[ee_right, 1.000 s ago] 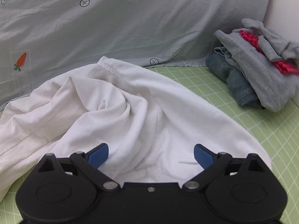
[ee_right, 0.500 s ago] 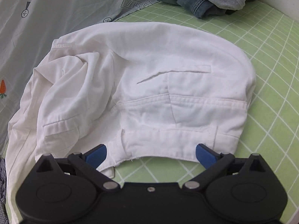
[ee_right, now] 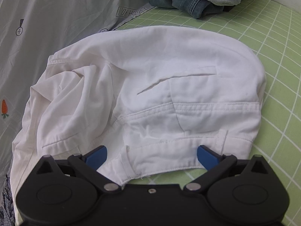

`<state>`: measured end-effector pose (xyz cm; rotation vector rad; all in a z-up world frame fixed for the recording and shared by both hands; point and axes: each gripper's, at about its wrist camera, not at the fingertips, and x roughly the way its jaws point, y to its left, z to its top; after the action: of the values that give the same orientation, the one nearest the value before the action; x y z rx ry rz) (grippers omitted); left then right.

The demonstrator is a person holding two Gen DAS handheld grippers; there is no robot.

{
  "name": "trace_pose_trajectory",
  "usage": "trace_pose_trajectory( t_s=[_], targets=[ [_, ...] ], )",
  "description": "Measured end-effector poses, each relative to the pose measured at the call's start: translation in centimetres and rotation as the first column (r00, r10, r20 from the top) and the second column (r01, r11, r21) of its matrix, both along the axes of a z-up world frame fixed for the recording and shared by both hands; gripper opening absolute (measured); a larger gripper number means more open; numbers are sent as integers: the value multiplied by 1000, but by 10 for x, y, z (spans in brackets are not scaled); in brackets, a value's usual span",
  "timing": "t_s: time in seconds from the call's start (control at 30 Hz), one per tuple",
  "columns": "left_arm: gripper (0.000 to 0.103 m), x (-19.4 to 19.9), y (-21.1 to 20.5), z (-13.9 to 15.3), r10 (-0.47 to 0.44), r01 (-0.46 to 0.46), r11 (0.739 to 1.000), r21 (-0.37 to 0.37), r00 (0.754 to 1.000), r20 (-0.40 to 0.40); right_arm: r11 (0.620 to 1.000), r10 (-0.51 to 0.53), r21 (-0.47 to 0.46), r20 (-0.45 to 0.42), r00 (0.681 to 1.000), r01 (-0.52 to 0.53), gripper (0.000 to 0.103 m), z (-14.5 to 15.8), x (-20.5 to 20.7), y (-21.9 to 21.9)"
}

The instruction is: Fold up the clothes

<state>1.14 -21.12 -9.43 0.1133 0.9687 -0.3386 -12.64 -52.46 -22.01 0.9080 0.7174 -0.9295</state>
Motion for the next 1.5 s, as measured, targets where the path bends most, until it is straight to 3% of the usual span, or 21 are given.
trace_pose_trajectory(
  t_s=[0.17,0.23,0.43,0.53,0.6,0.63,0.67,0.77,0.9,1.2,1.3,1.37,1.4,1.47,1.5],
  targets=[
    [103,0,2,1,10,-10,1000,-3,1000,2,1000,-6,-2,-1,1000,6,99,0,-3,1],
    [103,1,3,0,17,-17,1000,-7,1000,-6,996,-78,42,22,997,77,91,2,-10,-4],
    [103,2,4,-1,25,-26,999,-22,999,-22,940,-285,213,61,957,266,88,4,-20,-21],
    [103,2,0,-1,14,-14,1000,-13,1000,-15,942,-284,195,38,958,272,86,5,-15,-20],
    [103,2,-1,1,9,-9,1000,-6,1000,-5,960,-249,138,9,968,246,67,6,-13,-13],
    [103,2,-2,2,8,-8,1000,-1,1000,2,968,-226,110,2,974,224,41,6,-14,-11],
    [103,2,-2,3,8,-8,1000,3,1000,9,976,-199,88,5,980,198,32,5,-16,-10],
    [103,1,0,5,11,-12,1000,10,1000,23,986,-152,79,50,987,147,19,3,-31,-15],
    [103,1,2,5,25,-26,1000,13,999,21,976,-201,109,92,975,190,16,2,-54,-36],
    [103,8,7,1,74,-74,997,3,997,3,911,-392,-138,7,920,389,11,25,-109,-146],
    [103,11,11,0,95,-95,995,-5,995,-1,914,-386,-128,6,922,384,12,36,-113,-163],
    [103,13,13,-2,112,-112,994,-10,994,-7,930,-346,-133,0,938,343,23,40,-109,-157],
    [103,15,15,-4,124,-124,992,-11,992,-14,939,-313,-158,-14,950,307,28,43,-104,-149],
    [103,18,19,-8,147,-148,989,-13,989,-26,943,-255,-233,-56,965,235,48,49,-96,-126],
    [103,20,21,-11,159,-160,987,-14,987,-32,942,-239,-259,-69,968,215,51,51,-94,-116]
  ],
)
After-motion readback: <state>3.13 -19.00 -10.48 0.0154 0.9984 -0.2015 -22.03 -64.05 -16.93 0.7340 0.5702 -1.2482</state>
